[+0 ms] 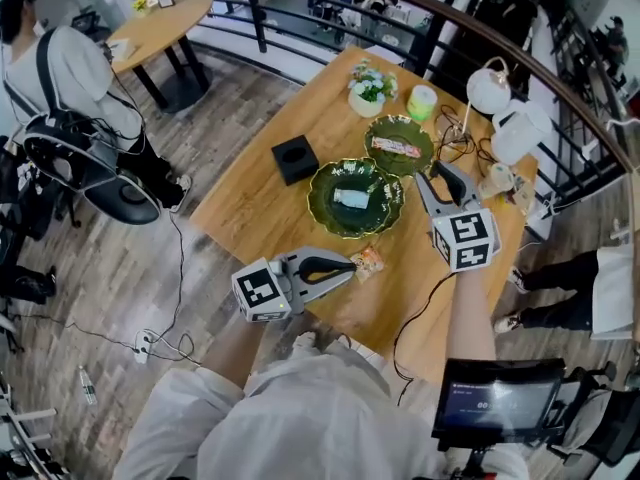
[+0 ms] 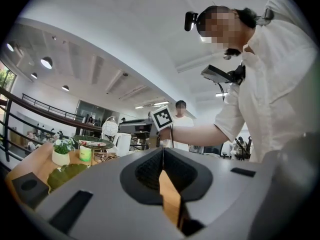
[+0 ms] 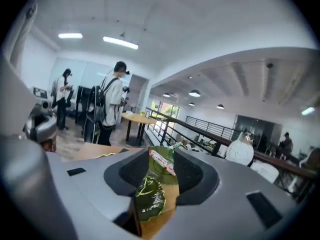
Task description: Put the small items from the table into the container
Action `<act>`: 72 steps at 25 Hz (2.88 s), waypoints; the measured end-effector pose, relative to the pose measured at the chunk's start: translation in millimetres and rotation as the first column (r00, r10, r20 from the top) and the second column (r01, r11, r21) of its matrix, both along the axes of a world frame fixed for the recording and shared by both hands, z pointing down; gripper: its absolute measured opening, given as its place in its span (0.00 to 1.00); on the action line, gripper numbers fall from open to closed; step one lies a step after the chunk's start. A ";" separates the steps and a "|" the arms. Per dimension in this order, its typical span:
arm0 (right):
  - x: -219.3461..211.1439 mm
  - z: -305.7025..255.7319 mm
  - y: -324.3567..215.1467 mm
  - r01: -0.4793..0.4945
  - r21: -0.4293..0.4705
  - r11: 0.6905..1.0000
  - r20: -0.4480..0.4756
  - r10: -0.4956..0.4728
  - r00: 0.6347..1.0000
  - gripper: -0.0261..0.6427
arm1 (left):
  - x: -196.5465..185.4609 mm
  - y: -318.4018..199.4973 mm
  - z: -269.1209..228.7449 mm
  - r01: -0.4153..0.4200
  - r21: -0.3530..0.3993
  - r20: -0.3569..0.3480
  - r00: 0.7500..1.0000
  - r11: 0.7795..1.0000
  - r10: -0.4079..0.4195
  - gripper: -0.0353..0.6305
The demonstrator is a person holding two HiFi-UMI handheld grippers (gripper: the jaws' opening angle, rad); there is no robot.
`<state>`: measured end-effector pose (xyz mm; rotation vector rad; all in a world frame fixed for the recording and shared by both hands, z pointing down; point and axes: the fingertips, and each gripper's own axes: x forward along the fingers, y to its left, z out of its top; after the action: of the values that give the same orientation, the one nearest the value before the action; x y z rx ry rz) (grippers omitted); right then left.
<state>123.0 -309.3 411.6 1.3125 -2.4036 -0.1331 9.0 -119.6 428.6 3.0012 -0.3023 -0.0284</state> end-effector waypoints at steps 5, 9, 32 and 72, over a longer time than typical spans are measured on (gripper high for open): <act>25.2 9.7 66.1 -0.043 -0.008 0.999 0.291 0.044 0.956 0.27 | 15.0 2.3 -5.3 -0.038 0.008 -0.013 0.999 0.999 0.039 0.06; 24.1 12.7 113.9 -0.025 0.001 1.000 0.468 0.022 0.883 0.27 | 26.8 6.7 -8.5 -0.063 0.020 -0.020 0.998 0.998 0.064 0.06; -13.5 34.7 170.0 0.033 -0.025 0.999 0.501 -0.016 0.866 0.27 | 25.5 20.6 -13.5 -0.063 0.019 -0.029 0.998 0.998 0.064 0.06; -102.3 309.3 151.9 -0.189 -0.422 0.886 -0.587 -0.109 0.802 0.27 | -68.9 25.6 36.1 0.120 -0.095 -0.007 0.993 0.988 -0.122 0.06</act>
<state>20.7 -157.4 720.9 0.9123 -1.7136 0.0403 -59.9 -94.0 464.7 2.8844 -0.4704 -0.0437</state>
